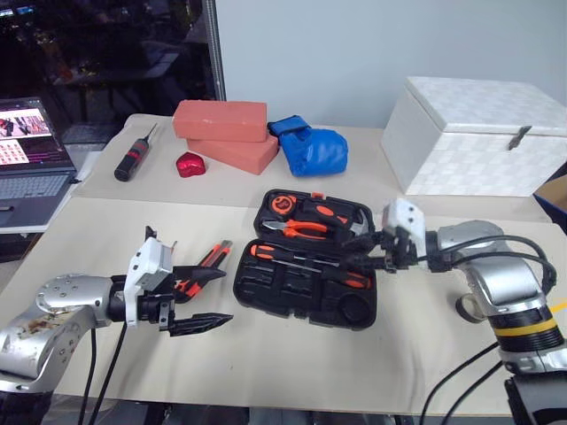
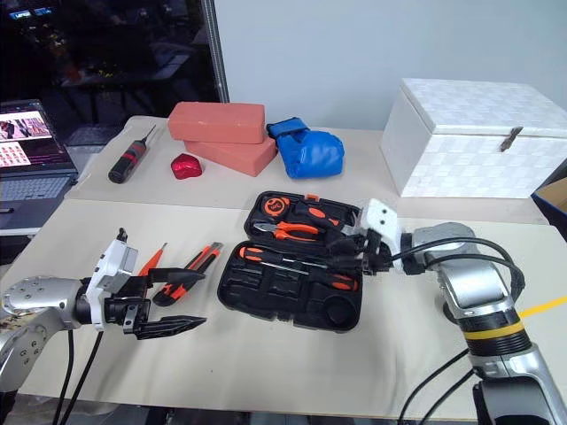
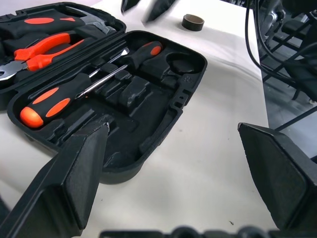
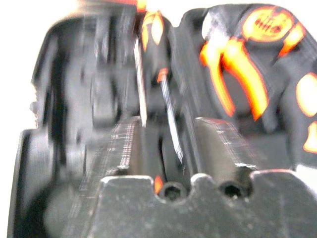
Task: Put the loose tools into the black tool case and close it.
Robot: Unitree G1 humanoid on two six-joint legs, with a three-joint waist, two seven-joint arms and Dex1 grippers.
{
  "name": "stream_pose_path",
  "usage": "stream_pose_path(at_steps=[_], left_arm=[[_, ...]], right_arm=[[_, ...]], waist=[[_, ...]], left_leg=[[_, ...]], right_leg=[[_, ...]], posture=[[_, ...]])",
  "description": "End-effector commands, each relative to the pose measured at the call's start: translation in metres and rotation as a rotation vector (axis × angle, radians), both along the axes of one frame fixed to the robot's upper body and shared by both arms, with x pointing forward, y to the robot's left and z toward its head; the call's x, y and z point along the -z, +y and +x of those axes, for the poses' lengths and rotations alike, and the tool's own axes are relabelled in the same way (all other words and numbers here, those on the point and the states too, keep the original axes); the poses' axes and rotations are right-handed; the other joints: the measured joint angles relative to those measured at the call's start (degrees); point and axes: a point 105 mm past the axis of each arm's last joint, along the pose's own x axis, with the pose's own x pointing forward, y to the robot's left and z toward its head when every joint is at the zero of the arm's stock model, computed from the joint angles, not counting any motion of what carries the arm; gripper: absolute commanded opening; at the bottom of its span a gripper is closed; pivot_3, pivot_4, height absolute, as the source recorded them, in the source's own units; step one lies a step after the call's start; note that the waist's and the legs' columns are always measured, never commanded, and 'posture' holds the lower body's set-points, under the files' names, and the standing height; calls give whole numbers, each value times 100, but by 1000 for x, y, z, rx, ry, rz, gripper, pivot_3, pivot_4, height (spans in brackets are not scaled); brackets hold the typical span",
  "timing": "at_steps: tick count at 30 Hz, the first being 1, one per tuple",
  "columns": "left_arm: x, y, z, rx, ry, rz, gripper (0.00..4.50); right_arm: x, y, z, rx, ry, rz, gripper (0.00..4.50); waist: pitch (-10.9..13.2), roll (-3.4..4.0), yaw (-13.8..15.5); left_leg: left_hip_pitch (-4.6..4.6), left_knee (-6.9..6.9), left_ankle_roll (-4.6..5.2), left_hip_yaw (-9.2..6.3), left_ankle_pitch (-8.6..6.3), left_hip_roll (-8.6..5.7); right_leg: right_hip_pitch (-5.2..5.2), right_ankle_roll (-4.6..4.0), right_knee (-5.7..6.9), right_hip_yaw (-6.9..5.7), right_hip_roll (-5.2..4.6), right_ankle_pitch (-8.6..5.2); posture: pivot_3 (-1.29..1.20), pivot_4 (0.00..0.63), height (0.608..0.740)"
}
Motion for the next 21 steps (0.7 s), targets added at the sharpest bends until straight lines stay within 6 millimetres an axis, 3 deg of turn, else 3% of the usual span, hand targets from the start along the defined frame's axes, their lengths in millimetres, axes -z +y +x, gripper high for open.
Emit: stream_pose_path(at_steps=[1, 2, 5, 8, 11, 14, 17, 21], left_arm=[[-4, 4, 3, -20, -37, 1, 4484], [-4, 5, 4, -30, -36, -1, 4484], [3, 14, 6, -93, -21, -2, 4484], [6, 23, 11, -163, -7, -13, 4484], [8, 31, 17, -270, -11, -36, 4484], [7, 49, 31, -443, -39, -68, 4484], [11, 70, 43, -638, -44, -62, 4484], [22, 100, 58, -878, 23, 17, 4484]], right_arm=[[10, 7, -4, 68, -34, 34, 526], [19, 8, -6, 80, -31, 14, 165], [69, 7, -11, 60, -29, -209, 53], [86, 2, -11, 33, -82, -330, 53], [76, -2, -8, 30, -180, -348, 53], [40, 8, -7, 89, -263, -147, 53], [2, 13, -25, 53, -194, 107, 53], [-25, 15, -68, -85, -184, 184, 1073]], waist=[[0, 0, 13], [0, 1, 24], [0, 1, 28], [-10, -2, -9], [-12, -6, 4], [-11, -7, 60], [-5, 0, 58], [-4, 0, 75]], left_leg=[[-1, 0, 0, 0, 0, 1], [-3, 0, 0, 0, 0, 1], [-6, 0, 0, 4, 0, -1], [7, 0, 0, 14, 0, -1], [54, 0, -2, 13, -1, 1], [78, 0, -9, 13, -5, 2], [69, 0, -42, 16, -25, 0], [60, -3, -3, 16, -2, 3]], right_leg=[[-1, 0, 0, 0, 0, 0], [-2, 0, 0, 0, 0, 0], [-3, 2, -7, 1, -3, -1], [6, 2, -7, 6, -6, -1], [42, -2, -8, 4, -7, -3], [64, -3, -18, 1, -14, -4], [65, -3, -19, 1, -19, -3], [58, 2, -12, -1, -16, -1]], posture=[[0, 150, 740], [0, 150, 740], [0, 150, 740], [0, 150, 740], [0, 150, 740], [0, 150, 740], [0, 150, 740], [0, 150, 740]])
